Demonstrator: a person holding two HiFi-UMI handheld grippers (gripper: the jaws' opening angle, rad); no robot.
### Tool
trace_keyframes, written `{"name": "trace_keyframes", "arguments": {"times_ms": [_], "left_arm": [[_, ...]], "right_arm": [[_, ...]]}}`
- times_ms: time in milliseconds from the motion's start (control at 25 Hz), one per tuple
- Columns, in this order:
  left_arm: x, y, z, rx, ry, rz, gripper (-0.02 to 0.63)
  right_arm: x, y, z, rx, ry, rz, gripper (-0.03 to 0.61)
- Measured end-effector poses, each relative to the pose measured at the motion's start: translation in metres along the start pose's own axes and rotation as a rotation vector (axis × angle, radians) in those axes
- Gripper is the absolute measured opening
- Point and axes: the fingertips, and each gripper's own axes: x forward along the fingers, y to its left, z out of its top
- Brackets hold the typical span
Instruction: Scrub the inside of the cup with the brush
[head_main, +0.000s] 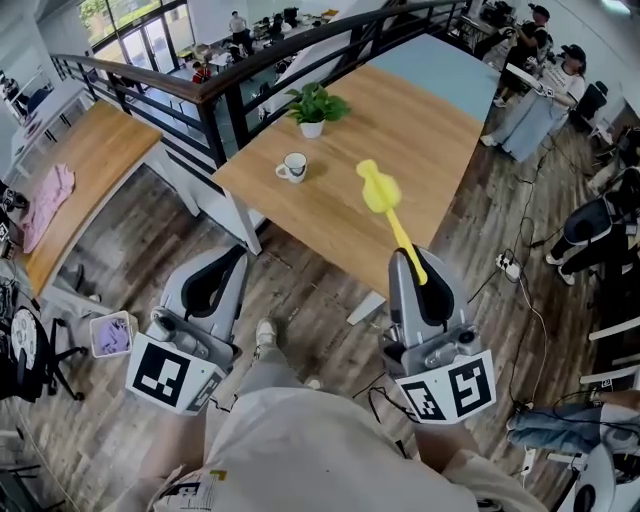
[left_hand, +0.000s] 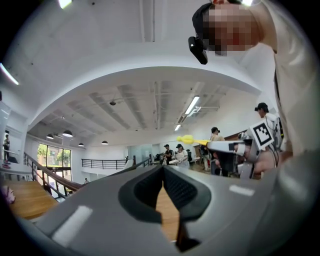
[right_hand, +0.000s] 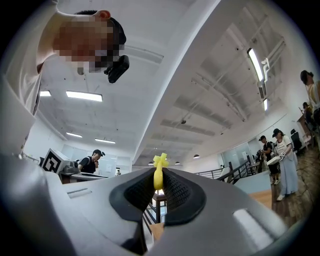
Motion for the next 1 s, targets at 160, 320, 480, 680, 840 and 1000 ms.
{"name": "trace_keyframes", "arguments": {"times_ms": [160,320,480,680,840,1000], "left_arm": [[0.009,0.011,-0.021,-0.027,0.007,-0.004,-0.012],[0.028,0.024,-0.042,-0.036,0.007,-0.03,-0.012],[0.046,0.048,-0.056,-0.038,0.008,-0.051,-0.012],[0.071,0.095,-0.077,-0.051,0.036,-0.051,-0.012],[0.099,0.129,-0.095,-0.076,0.059,-0.066,-0.012],[0.126,0.163,-0.11,-0.116,0.051,-0.09,-0.012]], "right_arm": [[0.011,-0.002,-0.019,0.005,0.021,0.007,0.034],[0.03,-0.006,-0.039,-0.008,0.043,-0.002,0.034],[0.057,-0.008,-0.059,-0.016,0.066,-0.007,0.034],[0.105,-0.011,-0.085,-0.006,0.103,0.001,0.034],[0.146,-0.017,-0.107,0.0,0.139,0.007,0.034],[0.186,-0.023,-0.131,-0.002,0.169,0.003,0.034]]}}
